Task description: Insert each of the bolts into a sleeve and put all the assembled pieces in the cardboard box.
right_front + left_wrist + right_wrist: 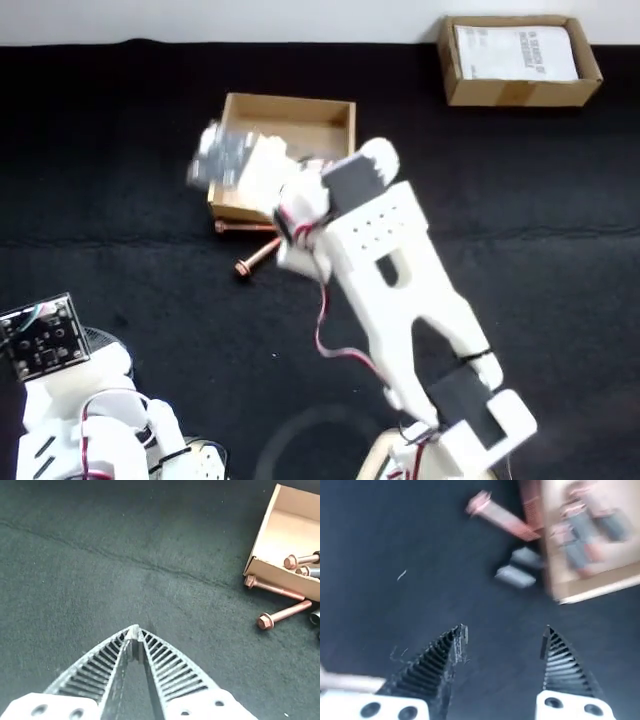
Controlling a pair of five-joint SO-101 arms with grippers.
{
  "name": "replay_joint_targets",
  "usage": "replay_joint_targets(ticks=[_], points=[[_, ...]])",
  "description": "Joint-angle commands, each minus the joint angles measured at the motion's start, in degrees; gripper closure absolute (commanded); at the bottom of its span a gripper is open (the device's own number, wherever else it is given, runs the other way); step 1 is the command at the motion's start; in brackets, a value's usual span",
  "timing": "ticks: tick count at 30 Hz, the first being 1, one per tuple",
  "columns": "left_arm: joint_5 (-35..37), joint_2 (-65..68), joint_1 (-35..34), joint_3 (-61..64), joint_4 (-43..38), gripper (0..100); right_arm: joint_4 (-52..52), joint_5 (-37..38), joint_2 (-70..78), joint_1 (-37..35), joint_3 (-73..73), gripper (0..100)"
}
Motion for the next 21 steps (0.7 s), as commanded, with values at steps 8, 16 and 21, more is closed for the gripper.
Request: replay_joint_targets(ticks=[8,16,21], points=[[0.0,-0.2,-3.4,0.7,-3.5,99,-14.4,17.1,-3.5,3.6,17.9,77.9],[0.0,-0.2,-19.2,11.8,-18.5,99,-23.3,25.8,5.0,3.9,19.4,77.9],[0.0,-0.2,-23.0,18.7,-26.8,99,-24.0,26.0,16.2,4.7,10.0,77.9]])
